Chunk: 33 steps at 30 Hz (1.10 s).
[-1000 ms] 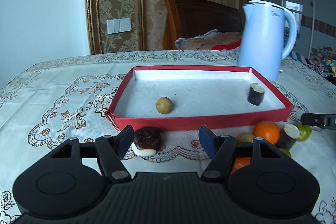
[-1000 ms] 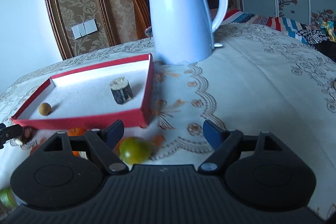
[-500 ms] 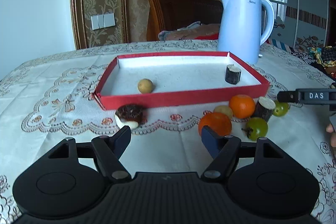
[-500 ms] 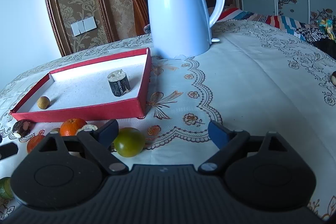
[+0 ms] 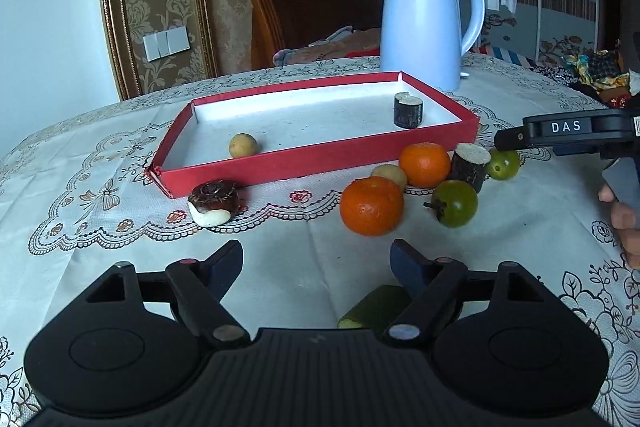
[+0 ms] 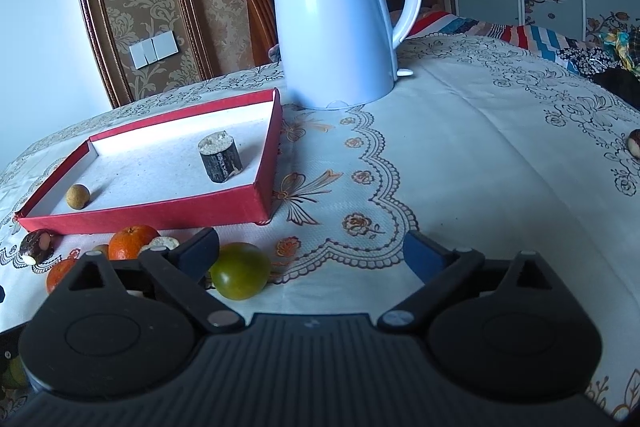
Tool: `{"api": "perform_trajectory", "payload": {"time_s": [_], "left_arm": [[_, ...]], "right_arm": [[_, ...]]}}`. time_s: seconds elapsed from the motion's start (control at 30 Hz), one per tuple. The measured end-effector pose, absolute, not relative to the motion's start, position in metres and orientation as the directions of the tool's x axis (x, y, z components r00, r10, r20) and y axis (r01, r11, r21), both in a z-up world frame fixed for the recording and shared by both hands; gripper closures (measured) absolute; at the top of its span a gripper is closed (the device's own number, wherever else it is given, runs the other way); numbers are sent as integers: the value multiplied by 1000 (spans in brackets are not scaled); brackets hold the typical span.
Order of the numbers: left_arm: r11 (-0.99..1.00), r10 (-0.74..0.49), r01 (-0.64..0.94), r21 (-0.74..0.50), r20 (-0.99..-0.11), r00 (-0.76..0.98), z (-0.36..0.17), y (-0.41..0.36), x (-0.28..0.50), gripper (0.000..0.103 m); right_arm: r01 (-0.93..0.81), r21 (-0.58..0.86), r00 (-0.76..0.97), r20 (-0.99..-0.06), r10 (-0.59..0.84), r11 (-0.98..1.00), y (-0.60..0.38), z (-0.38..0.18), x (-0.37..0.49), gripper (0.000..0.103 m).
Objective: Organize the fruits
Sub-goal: 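Withdraw both grippers from the tray toward the remaining fruits, then close the left gripper on the green cucumber chunk while the right grasps a green round fruit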
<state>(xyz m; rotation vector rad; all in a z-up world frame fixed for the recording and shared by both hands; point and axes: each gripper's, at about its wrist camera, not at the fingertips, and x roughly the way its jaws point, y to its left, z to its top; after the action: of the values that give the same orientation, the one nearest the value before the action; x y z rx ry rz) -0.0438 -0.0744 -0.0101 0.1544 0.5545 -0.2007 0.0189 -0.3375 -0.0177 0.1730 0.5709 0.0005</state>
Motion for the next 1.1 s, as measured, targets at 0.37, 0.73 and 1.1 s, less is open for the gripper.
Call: {"api": "perform_trajectory", "payload": {"time_s": [0.37, 0.73, 1.1], "left_arm": [[953, -189, 287, 93, -557, 809, -13, -79, -44, 18], [943, -222, 324, 79, -576, 787, -16, -79, -45, 15], [963, -201, 268, 40, -560, 804, -12, -66, -47, 15]], "right_arm": [[49, 164, 843, -537, 47, 985, -337, -18, 19, 5], [42, 192, 847, -528, 67, 981, -344, -20, 10, 4], [104, 352, 895, -441, 67, 930, -379, -20, -17, 2]]}}
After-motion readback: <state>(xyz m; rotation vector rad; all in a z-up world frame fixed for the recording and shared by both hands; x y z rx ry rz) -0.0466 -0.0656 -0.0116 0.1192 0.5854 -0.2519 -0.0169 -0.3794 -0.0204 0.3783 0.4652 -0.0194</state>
